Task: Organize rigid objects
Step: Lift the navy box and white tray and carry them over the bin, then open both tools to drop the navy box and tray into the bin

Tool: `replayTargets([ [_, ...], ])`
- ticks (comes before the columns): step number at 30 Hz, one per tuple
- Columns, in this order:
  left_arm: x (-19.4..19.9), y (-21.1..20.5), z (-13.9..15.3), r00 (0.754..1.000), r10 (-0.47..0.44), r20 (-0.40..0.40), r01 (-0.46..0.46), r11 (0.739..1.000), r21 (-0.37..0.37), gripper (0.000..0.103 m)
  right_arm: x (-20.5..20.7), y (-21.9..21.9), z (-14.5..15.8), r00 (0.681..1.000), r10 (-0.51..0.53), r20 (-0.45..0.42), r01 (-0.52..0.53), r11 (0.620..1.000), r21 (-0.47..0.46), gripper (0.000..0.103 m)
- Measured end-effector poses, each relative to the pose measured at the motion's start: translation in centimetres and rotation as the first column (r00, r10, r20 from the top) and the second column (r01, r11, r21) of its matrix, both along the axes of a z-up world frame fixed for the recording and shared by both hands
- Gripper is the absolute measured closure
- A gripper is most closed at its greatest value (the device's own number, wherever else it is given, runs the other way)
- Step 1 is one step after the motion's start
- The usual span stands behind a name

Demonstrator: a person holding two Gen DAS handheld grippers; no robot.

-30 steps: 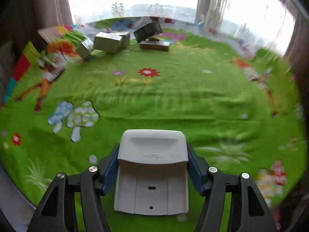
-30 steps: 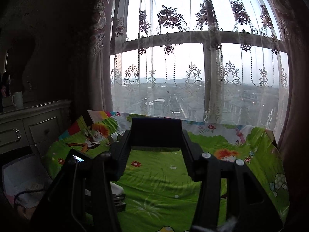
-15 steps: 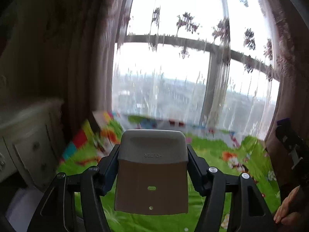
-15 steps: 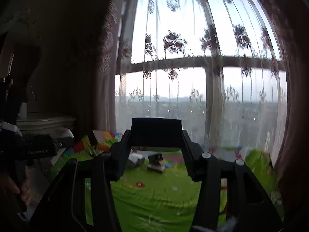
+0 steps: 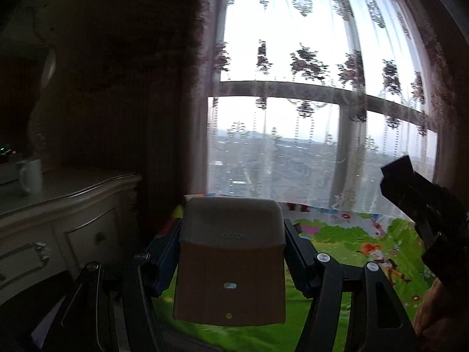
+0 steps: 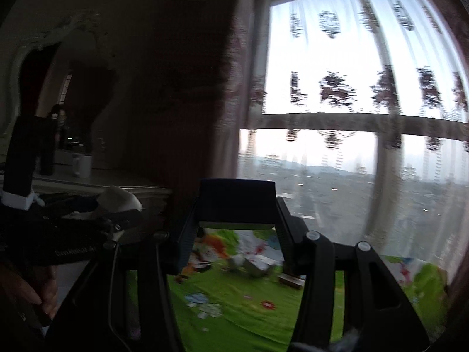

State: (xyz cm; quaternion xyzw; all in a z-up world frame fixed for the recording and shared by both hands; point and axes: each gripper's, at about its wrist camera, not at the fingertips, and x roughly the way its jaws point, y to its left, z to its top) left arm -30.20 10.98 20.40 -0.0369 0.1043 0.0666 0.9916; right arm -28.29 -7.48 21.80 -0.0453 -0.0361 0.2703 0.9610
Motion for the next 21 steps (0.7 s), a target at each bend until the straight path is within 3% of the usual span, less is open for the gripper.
replayTargets([
  [4, -1.7, 2.4, -1.1, 0.996, 0.077, -0.039, -0.077, 0.997, -0.006, 0.039, 0.1, 3.7, -0.1, 0.99, 0.135, -0.041, -0.137, 0.99, -0.031, 0.049],
  [10, -4.0, 6.3, -3.7, 0.974, 0.188, -0.128, -0.194, 0.98, -0.036, 0.039, -0.2, 9.3, -1.3, 0.948, 0.297, -0.113, -0.307, 0.947, -0.095, 0.049],
  [17, -5.9, 10.0, -6.7, 0.935, 0.284, -0.212, -0.305, 0.949, -0.075, 0.039, -0.3, 14.8, -3.2, 0.889, 0.408, -0.205, -0.443, 0.88, -0.169, 0.049],
  [21, -5.6, 12.1, -8.9, 0.908, 0.272, -0.317, -0.33, 0.932, -0.146, 0.039, -1.0, 17.4, -4.7, 0.854, 0.44, -0.277, -0.505, 0.829, -0.241, 0.049],
])
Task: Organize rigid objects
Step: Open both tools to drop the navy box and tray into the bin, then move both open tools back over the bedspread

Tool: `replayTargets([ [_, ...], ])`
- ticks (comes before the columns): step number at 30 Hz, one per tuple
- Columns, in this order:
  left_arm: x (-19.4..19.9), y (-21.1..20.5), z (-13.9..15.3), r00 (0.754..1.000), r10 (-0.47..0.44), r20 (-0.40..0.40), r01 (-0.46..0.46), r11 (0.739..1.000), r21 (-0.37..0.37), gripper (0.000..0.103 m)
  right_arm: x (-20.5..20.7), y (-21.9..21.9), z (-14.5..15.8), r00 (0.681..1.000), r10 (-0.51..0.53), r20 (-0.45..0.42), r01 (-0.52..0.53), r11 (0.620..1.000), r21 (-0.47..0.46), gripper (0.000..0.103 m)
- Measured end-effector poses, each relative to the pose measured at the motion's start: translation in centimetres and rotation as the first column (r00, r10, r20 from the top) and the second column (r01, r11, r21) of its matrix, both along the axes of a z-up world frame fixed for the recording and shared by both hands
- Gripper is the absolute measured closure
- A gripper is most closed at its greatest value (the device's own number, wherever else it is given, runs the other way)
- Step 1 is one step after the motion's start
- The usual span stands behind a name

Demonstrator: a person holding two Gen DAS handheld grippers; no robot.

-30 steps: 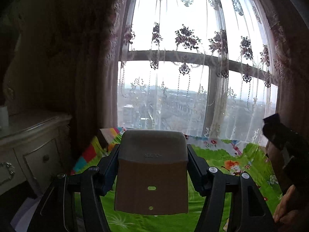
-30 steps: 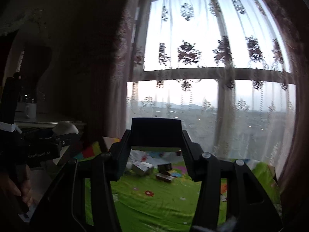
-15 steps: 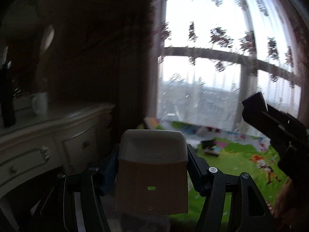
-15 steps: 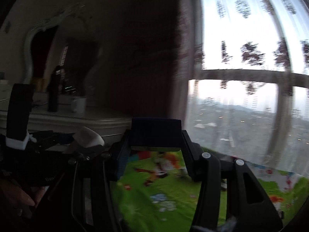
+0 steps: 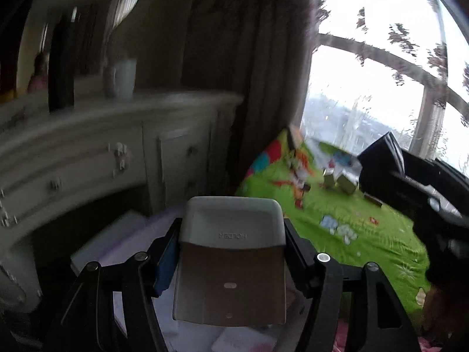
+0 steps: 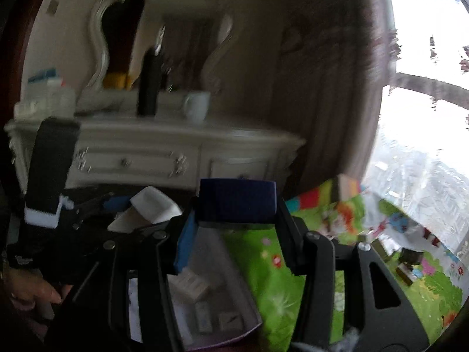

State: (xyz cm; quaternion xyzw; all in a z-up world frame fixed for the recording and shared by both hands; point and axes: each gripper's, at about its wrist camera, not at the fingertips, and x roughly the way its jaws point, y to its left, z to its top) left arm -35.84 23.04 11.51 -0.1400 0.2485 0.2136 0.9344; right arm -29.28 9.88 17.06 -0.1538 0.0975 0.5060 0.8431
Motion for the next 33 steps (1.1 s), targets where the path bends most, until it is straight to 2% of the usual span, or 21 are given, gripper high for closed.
replayTargets([
  [5, 0.5, 2.3, -3.7, 0.993, 0.026, -0.117, -0.042, 0.991, -0.131, 0.039, 0.3, 3.1, -2.7, 0.996, 0.058, -0.061, -0.068, 0.982, -0.175, 0.049],
  [9, 0.3, 4.0, -6.6, 0.978, 0.054, -0.202, -0.097, 0.972, -0.213, 0.039, 0.5, 5.1, -6.0, 0.986, 0.09, -0.137, -0.129, 0.941, -0.313, 0.049],
  [13, -0.1, 5.2, -8.9, 0.962, 0.07, -0.264, -0.148, 0.946, -0.288, 0.039, 0.2, 5.9, -8.6, 0.978, 0.107, -0.18, -0.17, 0.909, -0.381, 0.049],
  [18, -0.2, 5.7, -10.4, 0.939, 0.093, -0.331, -0.201, 0.93, -0.309, 0.036, -0.1, 6.8, -10.7, 0.964, 0.135, -0.227, -0.222, 0.879, -0.421, 0.048],
  [19, -0.3, 6.0, -10.7, 0.933, 0.107, -0.345, -0.22, 0.925, -0.31, 0.031, -0.1, 6.8, -11.0, 0.965, 0.129, -0.228, -0.218, 0.876, -0.43, 0.047],
  [22, -0.6, 6.4, -10.8, 0.918, 0.152, -0.368, -0.268, 0.919, -0.291, 0.017, 0.1, 6.8, -11.5, 0.968, 0.097, -0.23, -0.192, 0.879, -0.437, 0.035],
  [24, -0.8, 6.6, -10.7, 0.911, 0.172, -0.374, -0.289, 0.915, -0.284, 0.017, 0.9, 6.2, -11.5, 0.954, 0.09, -0.285, -0.206, 0.889, -0.409, 0.026],
  [26, -0.6, 6.7, -10.8, 0.907, 0.173, -0.384, -0.295, 0.912, -0.285, 0.017, 1.4, 5.5, -11.2, 0.947, 0.084, -0.311, -0.206, 0.9, -0.383, 0.024],
  [29, -0.1, 6.4, -10.9, 0.902, 0.163, -0.4, -0.292, 0.913, -0.285, 0.017, 2.1, 4.3, -10.7, 0.958, 0.05, -0.281, -0.157, 0.916, -0.37, 0.022],
  [33, 2.1, 4.9, -10.3, 0.905, 0.12, -0.408, -0.247, 0.929, -0.274, 0.017, 5.3, 1.3, -10.5, 0.963, -0.065, -0.261, -0.035, 0.932, -0.362, 0.018],
])
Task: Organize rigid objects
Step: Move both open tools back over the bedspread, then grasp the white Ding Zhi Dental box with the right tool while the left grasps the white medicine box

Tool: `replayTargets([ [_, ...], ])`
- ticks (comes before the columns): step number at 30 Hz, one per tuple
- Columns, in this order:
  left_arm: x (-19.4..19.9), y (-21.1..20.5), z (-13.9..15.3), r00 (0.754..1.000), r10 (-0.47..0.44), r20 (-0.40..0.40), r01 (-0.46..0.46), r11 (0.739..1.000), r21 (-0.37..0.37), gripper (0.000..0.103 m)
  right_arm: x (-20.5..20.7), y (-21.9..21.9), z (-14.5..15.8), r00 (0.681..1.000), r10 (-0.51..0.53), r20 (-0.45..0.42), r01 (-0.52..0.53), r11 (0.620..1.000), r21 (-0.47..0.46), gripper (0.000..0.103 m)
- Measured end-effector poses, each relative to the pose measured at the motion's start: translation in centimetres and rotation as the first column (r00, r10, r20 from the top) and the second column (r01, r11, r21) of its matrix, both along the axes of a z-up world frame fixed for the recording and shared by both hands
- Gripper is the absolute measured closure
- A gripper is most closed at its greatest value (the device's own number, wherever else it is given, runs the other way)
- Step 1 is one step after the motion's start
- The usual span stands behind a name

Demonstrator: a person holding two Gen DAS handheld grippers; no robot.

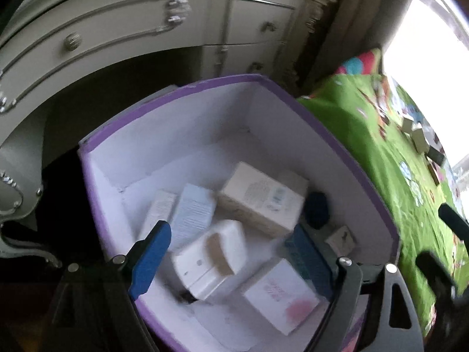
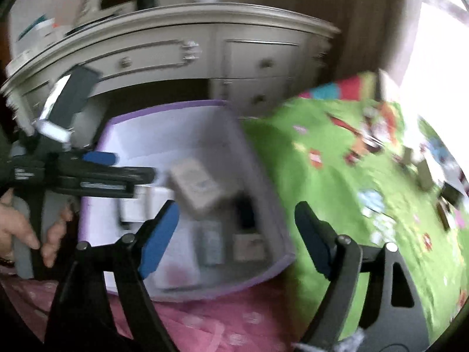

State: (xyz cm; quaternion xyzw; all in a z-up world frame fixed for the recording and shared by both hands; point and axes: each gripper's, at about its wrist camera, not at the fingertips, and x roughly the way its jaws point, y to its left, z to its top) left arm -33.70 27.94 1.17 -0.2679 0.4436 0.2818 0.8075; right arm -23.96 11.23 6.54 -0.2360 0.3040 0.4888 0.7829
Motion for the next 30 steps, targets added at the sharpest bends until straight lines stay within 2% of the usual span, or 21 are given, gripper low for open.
replayTargets([
  [2, 1.6, -1.3, 0.6, 0.998, -0.054, 0.014, 0.054, 0.999, -0.002, 0.017, 2.1, -1.9, -0.4, 0.996, -0.082, 0.015, 0.082, 0.997, -0.01, 0.017],
  [4, 3.8, -3.0, 1.1, 0.992, -0.126, 0.02, 0.126, 0.992, 0.003, 0.017, 5.4, -4.8, -1.2, 0.98, -0.201, 0.008, 0.201, 0.979, -0.023, 0.016],
  [6, 7.0, -5.4, 1.5, 0.973, -0.231, 0.015, 0.231, 0.973, -0.005, 0.017, 8.8, -7.9, -1.9, 0.951, -0.31, -0.015, 0.309, 0.95, -0.042, 0.016],
  [8, 10.5, -8.2, 1.6, 0.939, -0.344, 0.02, 0.344, 0.939, -0.025, 0.016, 12.4, -11.8, -2.3, 0.906, -0.421, -0.046, 0.419, 0.907, -0.039, 0.016],
  [9, 12.6, -9.9, 1.7, 0.913, -0.406, 0.029, 0.407, 0.912, -0.042, 0.016, 14.2, -13.8, -2.5, 0.879, -0.472, -0.066, 0.471, 0.882, -0.036, 0.016],
  [10, 14.9, -11.8, 1.7, 0.883, -0.468, 0.043, 0.469, 0.881, -0.056, 0.016, 16.8, -16.2, -3.1, 0.839, -0.537, -0.091, 0.535, 0.844, -0.047, 0.015],
  [11, 16.3, -12.9, 1.7, 0.865, -0.5, 0.05, 0.502, 0.863, -0.058, 0.016, 18.3, -17.3, -3.4, 0.819, -0.565, -0.102, 0.561, 0.825, -0.059, 0.015],
  [13, 20.4, -16.0, 1.3, 0.819, -0.571, 0.059, 0.573, 0.82, -0.022, 0.016, 22.5, -20.4, -4.8, 0.758, -0.644, -0.105, 0.634, 0.765, -0.113, 0.015],
  [14, 22.0, -17.3, 1.0, 0.806, -0.59, 0.051, 0.591, 0.807, -0.001, 0.016, 24.6, -21.6, -5.7, 0.733, -0.672, -0.109, 0.657, 0.74, -0.147, 0.014],
  [15, 23.9, -18.4, 0.3, 0.795, -0.606, 0.036, 0.606, 0.795, 0.011, 0.016, 25.8, -22.3, -6.1, 0.729, -0.673, -0.127, 0.657, 0.739, -0.148, 0.009],
  [16, 25.4, -19.4, -0.2, 0.787, -0.616, 0.022, 0.616, 0.787, 0.011, 0.005, 27.5, -23.2, -6.3, 0.733, -0.656, -0.18, 0.649, 0.754, -0.105, 0.008],
  [17, 26.9, -20.7, -0.4, 0.788, -0.616, 0.002, 0.613, 0.786, 0.083, 0.001, 29.2, -23.6, -6.3, 0.736, -0.656, -0.169, 0.65, 0.754, -0.095, 0.007],
  [18, 28.2, -21.7, -0.6, 0.78, -0.625, -0.005, 0.622, 0.775, 0.113, 0.001, 30.2, -23.5, -6.4, 0.736, -0.661, -0.147, 0.651, 0.751, -0.111, 0.004],
  [19, 29.2, -22.5, -0.9, 0.773, -0.634, -0.019, 0.632, 0.766, 0.12, 0.0, 31.9, -23.3, -6.5, 0.751, -0.645, -0.139, 0.636, 0.764, -0.111, 0.004],
  [20, 30.6, -23.4, -1.3, 0.774, -0.629, -0.064, 0.629, 0.756, 0.182, 0.0, 33.2, -23.2, -6.6, 0.764, -0.627, -0.152, 0.617, 0.779, -0.112, 0.002],
  [21, 31.0, -23.7, -1.5, 0.767, -0.64, -0.041, 0.635, 0.749, 0.19, 0.0, 34.9, -22.7, -6.6, 0.778, -0.607, -0.159, 0.596, 0.794, -0.117, 0.001],
  [23, 31.8, -23.8, -1.8, 0.771, -0.636, -0.034, 0.628, 0.752, 0.199, 0.0, 37.8, -21.6, -6.6, 0.817, -0.555, -0.157, 0.541, 0.832, -0.122, 0.001],
  [28, 32.1, -23.7, -2.1, 0.774, -0.633, -0.026, 0.624, 0.755, 0.202, 0.0, 42.3, -19.3, -6.7, 0.85, -0.501, -0.164, 0.487, 0.865, -0.115, 0.0],
  [29, 31.9, -23.6, -2.1, 0.774, -0.633, -0.025, 0.624, 0.755, 0.203, 0.0, 42.5, -19.0, -6.8, 0.853, -0.494, -0.167, 0.481, 0.869, -0.115, 0.003],
  [30, 32.0, -23.5, -2.3, 0.774, -0.632, -0.024, 0.623, 0.755, 0.203, 0.0, 42.5, -18.8, -6.7, 0.857, -0.487, -0.169, 0.475, 0.873, -0.109, 0.02],
])
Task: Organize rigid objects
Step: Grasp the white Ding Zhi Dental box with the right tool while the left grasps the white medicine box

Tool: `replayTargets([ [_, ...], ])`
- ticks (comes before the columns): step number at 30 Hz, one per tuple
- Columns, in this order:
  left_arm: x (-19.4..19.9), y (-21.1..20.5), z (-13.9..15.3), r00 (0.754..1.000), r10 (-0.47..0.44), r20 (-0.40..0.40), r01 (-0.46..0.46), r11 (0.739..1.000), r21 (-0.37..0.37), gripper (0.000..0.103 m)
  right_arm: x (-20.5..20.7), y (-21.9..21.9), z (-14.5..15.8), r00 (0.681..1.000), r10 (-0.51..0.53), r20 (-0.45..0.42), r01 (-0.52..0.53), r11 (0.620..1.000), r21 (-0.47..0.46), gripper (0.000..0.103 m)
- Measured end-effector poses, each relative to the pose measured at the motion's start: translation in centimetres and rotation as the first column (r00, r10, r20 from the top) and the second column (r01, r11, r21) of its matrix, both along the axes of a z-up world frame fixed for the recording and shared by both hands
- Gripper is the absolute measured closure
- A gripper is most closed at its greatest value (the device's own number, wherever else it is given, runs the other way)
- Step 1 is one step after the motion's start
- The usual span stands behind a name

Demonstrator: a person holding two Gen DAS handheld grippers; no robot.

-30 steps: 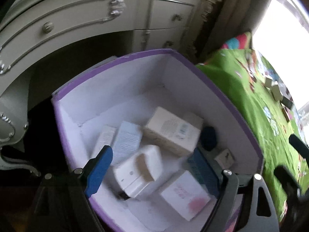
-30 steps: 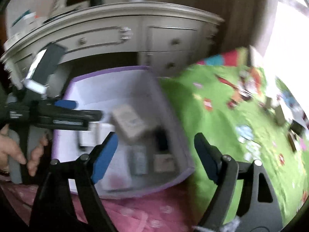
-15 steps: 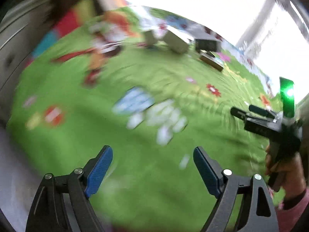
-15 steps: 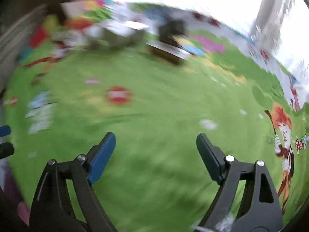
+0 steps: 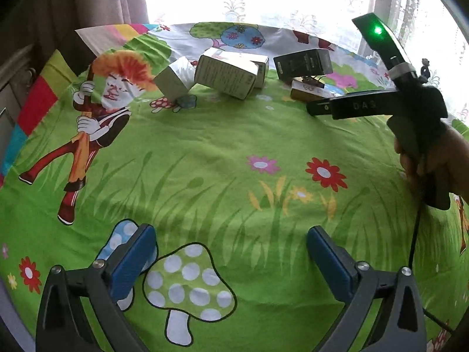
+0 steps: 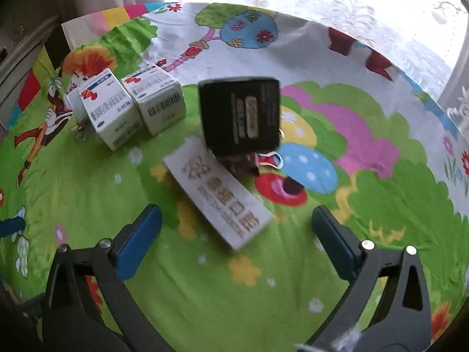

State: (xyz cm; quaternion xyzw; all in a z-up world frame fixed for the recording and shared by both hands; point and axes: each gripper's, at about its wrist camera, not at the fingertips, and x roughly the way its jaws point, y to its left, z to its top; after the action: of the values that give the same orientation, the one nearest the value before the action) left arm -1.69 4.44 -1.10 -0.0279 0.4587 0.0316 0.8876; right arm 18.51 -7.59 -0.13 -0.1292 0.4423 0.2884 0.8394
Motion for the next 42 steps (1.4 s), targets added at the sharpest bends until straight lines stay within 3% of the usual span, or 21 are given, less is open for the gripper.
replayTargets([
  [2, 0.3, -0.1, -0.2, 1.0, -0.001, 0.001, 0.001, 1.0, 0.0, 0.0, -1.3, -0.2, 0.5, 0.999, 0.037, 0.03, -0.037, 0.999, 0.031, 0.064],
  [6, 0.1, 0.0, -0.1, 1.0, -0.002, 0.0, 0.002, 1.0, 0.002, 0.0, -7.6, -1.0, 0.9, 0.989, 0.132, 0.067, -0.133, 0.991, 0.012, 0.065],
  [9, 0.1, 0.1, 0.3, 1.0, -0.002, -0.024, 0.002, 1.0, -0.001, 0.0, -11.6, -2.8, 1.1, 0.99, 0.123, 0.062, -0.123, 0.992, 0.007, 0.065],
  [11, 2.0, 0.6, 1.1, 0.998, 0.046, -0.051, -0.047, 0.999, -0.016, 0.0, -14.4, -4.6, 1.3, 0.994, 0.092, 0.065, -0.093, 0.996, 0.008, 0.065],
  [13, 4.1, 1.2, 1.7, 0.992, 0.108, -0.065, -0.112, 0.992, -0.065, 0.0, -16.8, -6.4, 1.2, 0.997, 0.044, 0.071, -0.045, 0.999, 0.018, 0.064],
  [14, 5.5, 1.8, 2.0, 0.986, 0.155, -0.061, -0.161, 0.979, -0.127, 0.0, -17.7, -7.1, 1.2, 0.997, 0.015, 0.076, -0.017, 0.999, 0.028, 0.064],
  [15, 6.5, 2.5, 2.2, 0.979, 0.198, -0.054, -0.205, 0.96, -0.189, 0.0, -18.1, -7.6, 1.2, 0.997, 0.002, 0.076, -0.004, 1.0, 0.031, 0.064],
  [17, 8.8, 4.0, 2.4, 0.949, 0.31, -0.049, -0.31, 0.897, -0.316, 0.0, -18.6, -7.7, 1.2, 0.997, -0.01, 0.082, 0.008, 1.0, 0.023, 0.064],
  [19, 10.5, 5.1, 2.6, 0.898, 0.437, -0.047, -0.418, 0.816, -0.4, 0.0, -18.5, -7.5, 1.3, 0.996, -0.02, 0.081, 0.019, 1.0, 0.021, 0.063],
  [21, 11.5, 5.7, 2.7, 0.852, 0.522, -0.045, -0.489, 0.762, -0.425, 0.0, -18.4, -7.3, 1.4, 0.997, -0.026, 0.077, 0.024, 0.999, 0.027, 0.062],
  [22, 12.2, 6.2, 2.8, 0.818, 0.573, -0.05, -0.533, 0.723, -0.44, 0.0, -18.4, -7.3, 1.4, 0.997, -0.027, 0.077, 0.025, 0.999, 0.028, 0.062],
  [24, 13.5, 6.8, 2.5, 0.787, 0.613, -0.066, -0.573, 0.687, -0.448, 0.0, -18.4, -7.4, 1.3, 0.997, -0.027, 0.074, 0.025, 0.999, 0.032, 0.062],
  [25, 14.4, 7.1, 2.3, 0.778, 0.624, -0.078, -0.594, 0.688, -0.417, 0.0, -18.4, -7.4, 1.3, 0.997, -0.028, 0.071, 0.025, 0.999, 0.037, 0.062],
  [26, 15.1, 7.2, 2.4, 0.785, 0.615, -0.074, -0.596, 0.717, -0.362, 0.0, -18.3, -7.5, 1.2, 0.997, -0.027, 0.069, 0.024, 0.999, 0.04, 0.062],
  [28, 15.1, 7.5, 3.0, 0.817, 0.573, -0.067, -0.567, 0.776, -0.278, 0.0, -18.4, -7.8, 1.1, 0.997, -0.027, 0.066, 0.024, 0.999, 0.045, 0.062],
  [30, 13.8, 8.1, 3.5, 0.83, 0.554, -0.061, -0.551, 0.799, -0.239, 0.0, -18.4, -7.8, 1.1, 0.997, -0.028, 0.066, 0.025, 0.999, 0.046, 0.062],
  [35, 10.0, 11.0, 2.6, 0.855, 0.512, -0.089, -0.518, 0.827, -0.218, 0.0, -18.3, -7.9, 1.1, 0.998, -0.029, 0.063, 0.026, 0.998, 0.049, 0.062],
  [39, 8.1, 10.8, 4.5, 0.851, 0.526, 0.001, -0.501, 0.811, -0.303, 0.0, -18.3, -7.8, 1.1, 0.998, -0.031, 0.063, 0.028, 0.998, 0.048, 0.061],
  [42, 9.4, 8.9, 6.6, 0.872, 0.486, 0.056, -0.453, 0.846, -0.281, 0.0, -18.3, -7.8, 1.1, 0.998, -0.034, 0.061, 0.031, 0.998, 0.05, 0.061],
])
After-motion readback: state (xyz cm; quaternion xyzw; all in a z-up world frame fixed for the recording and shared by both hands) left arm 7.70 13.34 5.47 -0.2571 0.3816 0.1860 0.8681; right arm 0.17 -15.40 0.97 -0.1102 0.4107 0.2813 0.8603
